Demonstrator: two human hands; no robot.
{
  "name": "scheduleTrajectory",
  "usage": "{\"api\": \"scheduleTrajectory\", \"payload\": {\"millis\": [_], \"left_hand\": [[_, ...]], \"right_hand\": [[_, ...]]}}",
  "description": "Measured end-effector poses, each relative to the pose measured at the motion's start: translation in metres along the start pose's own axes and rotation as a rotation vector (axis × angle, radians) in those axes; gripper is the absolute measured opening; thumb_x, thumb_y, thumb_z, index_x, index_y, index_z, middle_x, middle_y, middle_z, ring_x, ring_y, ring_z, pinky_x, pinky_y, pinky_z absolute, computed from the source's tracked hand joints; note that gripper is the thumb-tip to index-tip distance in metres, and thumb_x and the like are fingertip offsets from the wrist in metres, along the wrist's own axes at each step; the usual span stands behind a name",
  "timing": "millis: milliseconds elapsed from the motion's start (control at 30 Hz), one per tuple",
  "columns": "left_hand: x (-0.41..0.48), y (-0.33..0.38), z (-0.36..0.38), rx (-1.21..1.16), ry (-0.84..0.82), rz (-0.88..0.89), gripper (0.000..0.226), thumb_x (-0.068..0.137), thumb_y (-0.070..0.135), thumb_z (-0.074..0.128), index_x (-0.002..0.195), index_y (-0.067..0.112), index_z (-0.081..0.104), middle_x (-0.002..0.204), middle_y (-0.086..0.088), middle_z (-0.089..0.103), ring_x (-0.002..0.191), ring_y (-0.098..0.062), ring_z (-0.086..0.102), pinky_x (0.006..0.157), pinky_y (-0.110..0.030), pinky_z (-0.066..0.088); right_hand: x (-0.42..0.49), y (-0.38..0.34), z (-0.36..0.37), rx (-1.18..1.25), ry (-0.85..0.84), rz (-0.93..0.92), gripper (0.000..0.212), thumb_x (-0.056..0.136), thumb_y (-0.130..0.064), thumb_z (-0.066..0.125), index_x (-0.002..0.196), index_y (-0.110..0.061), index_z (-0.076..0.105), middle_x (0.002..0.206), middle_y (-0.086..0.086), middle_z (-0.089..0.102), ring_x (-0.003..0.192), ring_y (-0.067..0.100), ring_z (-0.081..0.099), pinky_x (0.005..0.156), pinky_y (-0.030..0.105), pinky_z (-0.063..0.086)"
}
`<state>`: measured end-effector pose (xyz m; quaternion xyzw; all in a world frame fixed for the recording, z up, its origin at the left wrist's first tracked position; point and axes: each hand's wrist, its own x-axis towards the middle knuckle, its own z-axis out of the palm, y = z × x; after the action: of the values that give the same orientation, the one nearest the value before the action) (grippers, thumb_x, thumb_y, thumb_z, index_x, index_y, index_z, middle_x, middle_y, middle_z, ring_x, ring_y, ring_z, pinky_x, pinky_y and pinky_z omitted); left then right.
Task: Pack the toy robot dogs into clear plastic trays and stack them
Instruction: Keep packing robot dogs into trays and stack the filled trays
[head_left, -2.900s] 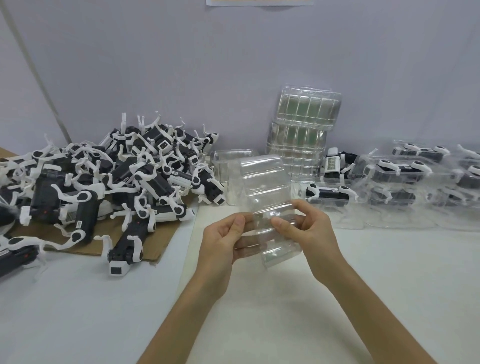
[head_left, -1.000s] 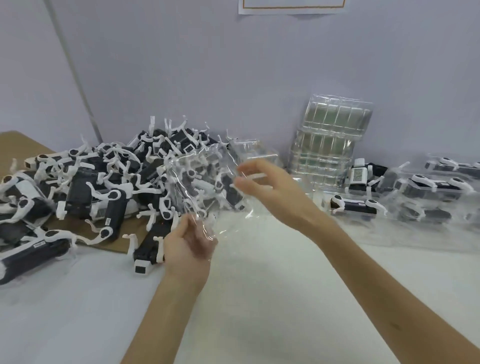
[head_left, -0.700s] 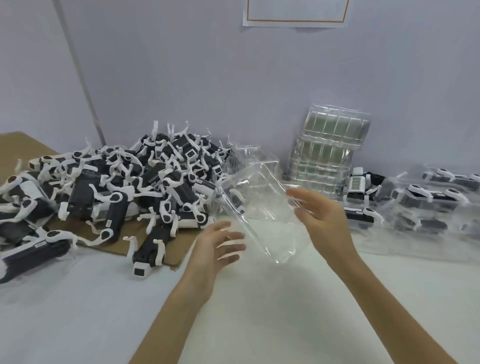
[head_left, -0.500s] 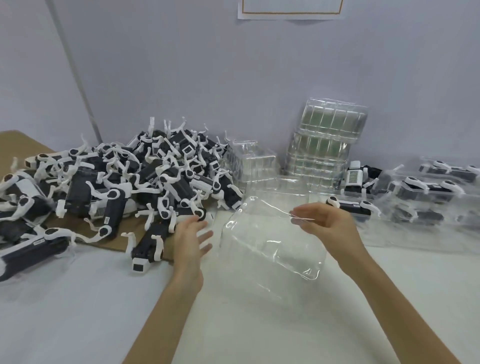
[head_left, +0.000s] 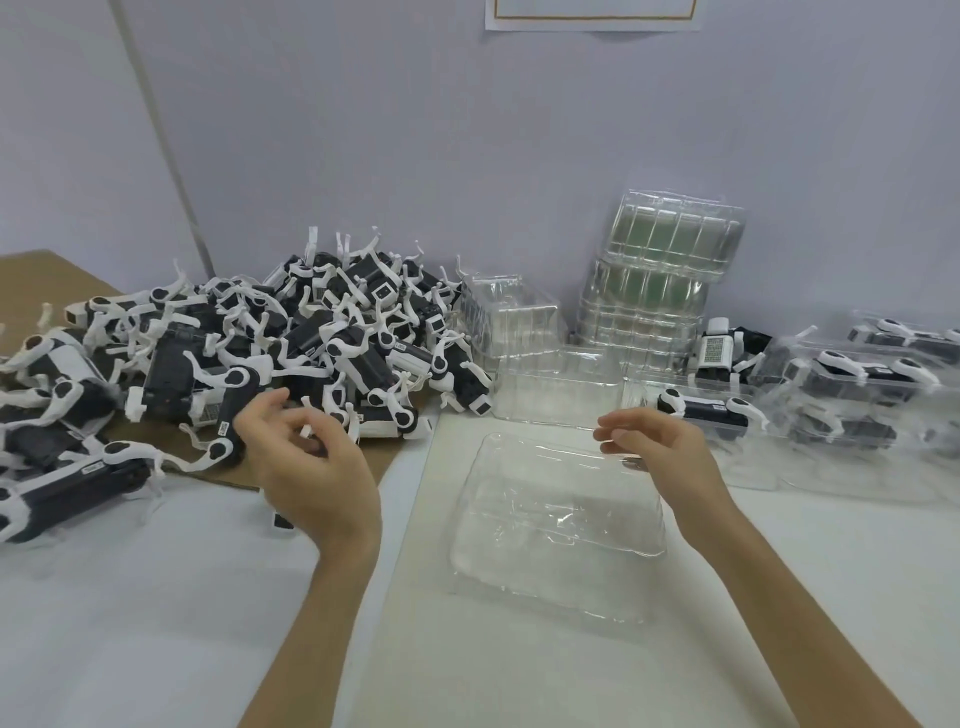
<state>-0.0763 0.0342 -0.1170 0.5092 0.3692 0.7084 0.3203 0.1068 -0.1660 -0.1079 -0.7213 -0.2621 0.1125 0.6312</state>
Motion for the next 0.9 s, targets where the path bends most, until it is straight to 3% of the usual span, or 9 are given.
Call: {"api": "scheduleTrajectory", "payload": {"millis": [100,200,300,433,500,567,633,733,900], "left_hand": [[0.011,-0.009,-0.006,0.328,0.081,0.058,0.031,0.082,0.013,0.06,0.113,0.013,0.059,0.112,-0.005,0.06,0.107,-0.026,0.05,0.086,-0.037,0.034],[0.017,-0.023,-0.008,0.597,-0.253,-0.135,0.03,0.084,0.017,0.067,0.114,0.021,0.063,0.125,-0.007,0.054,0.119,-0.033,0.045,0.096,-0.047,0.032],[0.011,-0.034,-0.007,0.671,-0.373,-0.034,0.029,0.088,0.003,0.06,0.108,0.022,0.068,0.122,-0.007,0.053,0.116,-0.034,0.044,0.093,-0.046,0.033],[0.013,-0.032,-0.006,0.405,-0.332,-0.001,0.039,0.085,-0.013,0.042,0.089,0.015,0.068,0.097,-0.009,0.064,0.096,-0.034,0.056,0.077,-0.036,0.041],[0.012,-0.025,-0.007,0.235,-0.289,0.002,0.037,0.08,-0.011,0.039,0.079,0.018,0.063,0.086,-0.006,0.065,0.08,-0.017,0.063,0.068,-0.026,0.048],[0.007,-0.015,-0.008,0.145,-0.28,0.127,0.031,0.074,-0.007,0.04,0.074,0.016,0.061,0.074,0.0,0.062,0.068,-0.004,0.058,0.058,-0.009,0.04],[0.002,-0.009,-0.007,0.056,-0.311,0.184,0.027,0.07,-0.003,0.04,0.07,0.015,0.06,0.064,0.005,0.06,0.059,-0.009,0.055,0.051,-0.013,0.036],[0.0,0.001,-0.005,-0.141,-0.325,0.067,0.028,0.067,-0.003,0.04,0.065,0.016,0.06,0.054,0.006,0.054,0.05,-0.015,0.047,0.046,-0.026,0.036],[0.007,0.027,-0.003,-0.553,-0.433,-0.213,0.035,0.058,-0.006,0.033,0.063,0.017,0.06,0.047,0.001,0.042,0.042,-0.014,0.029,0.042,-0.017,0.022]], "right_hand": [[-0.002,-0.002,0.002,0.0,0.018,-0.012,0.025,0.094,0.002,0.055,0.089,-0.015,0.072,0.08,-0.001,0.076,0.073,0.009,0.07,0.073,0.026,0.048],[-0.002,-0.004,0.002,0.002,0.019,-0.012,0.025,0.094,0.003,0.054,0.088,-0.014,0.072,0.077,-0.001,0.075,0.07,0.009,0.069,0.072,0.026,0.048],[-0.003,-0.004,0.002,0.003,0.015,-0.017,0.025,0.094,0.003,0.053,0.088,-0.013,0.072,0.075,0.0,0.074,0.069,0.009,0.069,0.072,0.027,0.048],[-0.004,-0.005,0.003,0.006,0.014,-0.022,0.025,0.094,0.003,0.054,0.088,-0.013,0.072,0.074,0.0,0.074,0.068,0.009,0.069,0.072,0.026,0.049],[-0.004,-0.005,0.003,0.007,0.02,-0.026,0.026,0.094,0.003,0.054,0.087,-0.014,0.072,0.074,0.0,0.074,0.068,0.009,0.069,0.071,0.026,0.049],[-0.003,-0.005,0.003,0.009,0.022,-0.029,0.027,0.093,0.003,0.054,0.086,-0.014,0.073,0.074,0.0,0.074,0.067,0.009,0.069,0.071,0.026,0.049],[-0.004,-0.006,0.002,0.01,0.019,-0.034,0.027,0.093,0.003,0.054,0.086,-0.014,0.073,0.074,0.0,0.074,0.067,0.009,0.068,0.07,0.025,0.049],[-0.003,-0.007,0.001,0.004,0.027,-0.049,0.027,0.093,0.003,0.054,0.085,-0.015,0.072,0.073,0.0,0.074,0.067,0.009,0.067,0.068,0.024,0.049],[-0.006,-0.012,-0.002,-0.048,0.126,-0.221,0.029,0.091,0.006,0.056,0.084,-0.018,0.072,0.075,-0.001,0.073,0.072,0.007,0.068,0.068,0.014,0.048]]}}
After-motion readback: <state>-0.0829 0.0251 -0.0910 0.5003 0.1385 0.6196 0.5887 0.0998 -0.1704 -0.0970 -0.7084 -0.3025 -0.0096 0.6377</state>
